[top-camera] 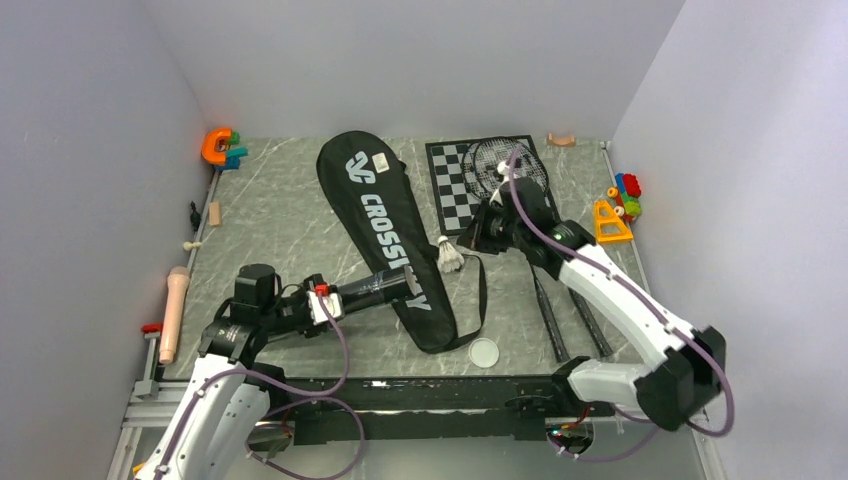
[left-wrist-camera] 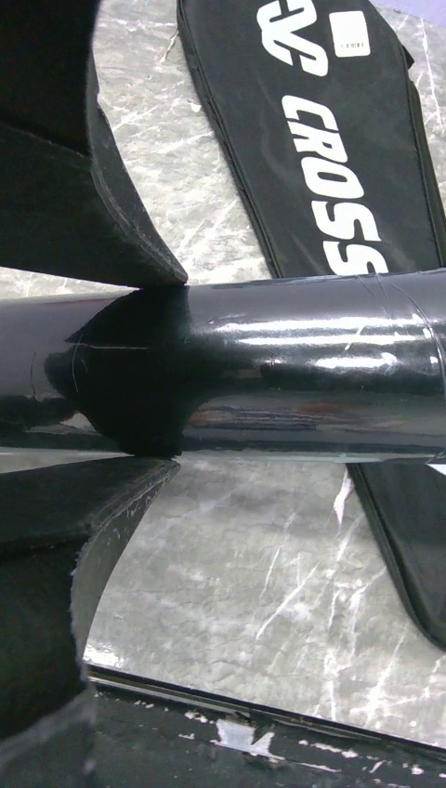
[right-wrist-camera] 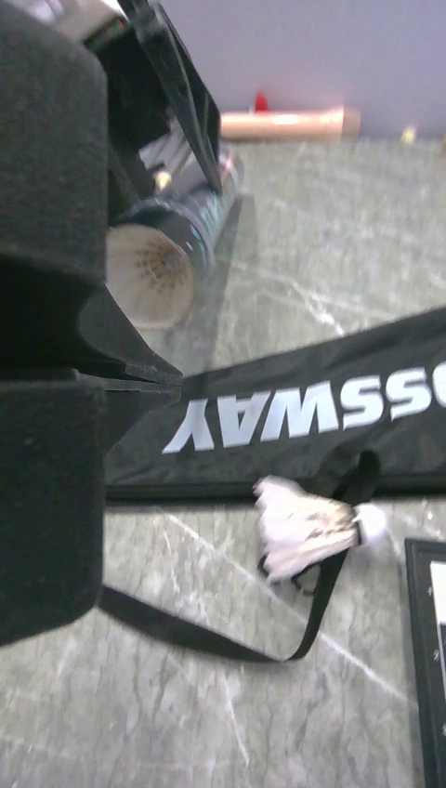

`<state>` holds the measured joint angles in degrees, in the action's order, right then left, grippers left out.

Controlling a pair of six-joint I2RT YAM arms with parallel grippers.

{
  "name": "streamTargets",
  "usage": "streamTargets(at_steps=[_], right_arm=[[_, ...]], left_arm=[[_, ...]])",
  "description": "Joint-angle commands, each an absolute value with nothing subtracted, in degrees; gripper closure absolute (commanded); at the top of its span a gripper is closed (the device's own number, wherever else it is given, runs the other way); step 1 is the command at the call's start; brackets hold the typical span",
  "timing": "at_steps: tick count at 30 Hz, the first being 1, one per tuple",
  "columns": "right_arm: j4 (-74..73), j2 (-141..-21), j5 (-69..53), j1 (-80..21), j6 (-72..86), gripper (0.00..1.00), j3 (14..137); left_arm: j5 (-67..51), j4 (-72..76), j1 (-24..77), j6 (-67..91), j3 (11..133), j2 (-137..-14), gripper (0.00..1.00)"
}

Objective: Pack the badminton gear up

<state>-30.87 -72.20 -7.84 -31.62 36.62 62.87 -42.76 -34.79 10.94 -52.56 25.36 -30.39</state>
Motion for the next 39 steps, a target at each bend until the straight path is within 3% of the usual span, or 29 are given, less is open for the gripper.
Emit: streamTargets(at_steps=[1, 6, 7, 10, 12, 13, 26, 39], right_arm=[[-19.53, -65.9, -10.43, -32.06, 43.56, 1.0, 57.4], [-21.94, -68.62, -6.73, -32.09, 43.23, 0.98, 57.38], [-24.09, -70.23, -5.36, -32.16, 42.1, 0.9, 57.78], [-23.96, -72.4, -3.12, -31.77, 43.03, 0.51, 55.96], [-22.21, -72.79, -2.78, -31.64, 45.6, 0.35, 54.2], [-21.23, -73.37, -2.52, -31.55, 47.13, 0.34, 53.35], [-11.34, -85.5, 4.56, -31.55, 61.75, 0.44, 51.99], [-9.26, -91.69, 10.61, -31.53, 64.69, 0.71, 52.9]], left_arm=[[-46.18, -28.04, 10.63, -46.7, 26.46, -31.48, 1.0], [-45.59, -27.87, 10.55, -47.47, 26.55, -31.82, 1.0], [-45.27, -28.09, 10.55, -47.78, 26.58, -31.71, 1.0], [-45.19, -28.69, 10.46, -48.29, 26.08, -30.48, 1.0], [-45.06, -28.59, 10.46, -48.28, 25.54, -29.14, 1.0], [-44.86, -28.61, 10.46, -48.53, 25.32, -28.67, 1.0], [-43.9, -29.25, 10.46, -50.53, 25.22, -28.33, 1.0], [-43.76, -29.38, 10.44, -52.62, 24.06, -28.02, 1.0]])
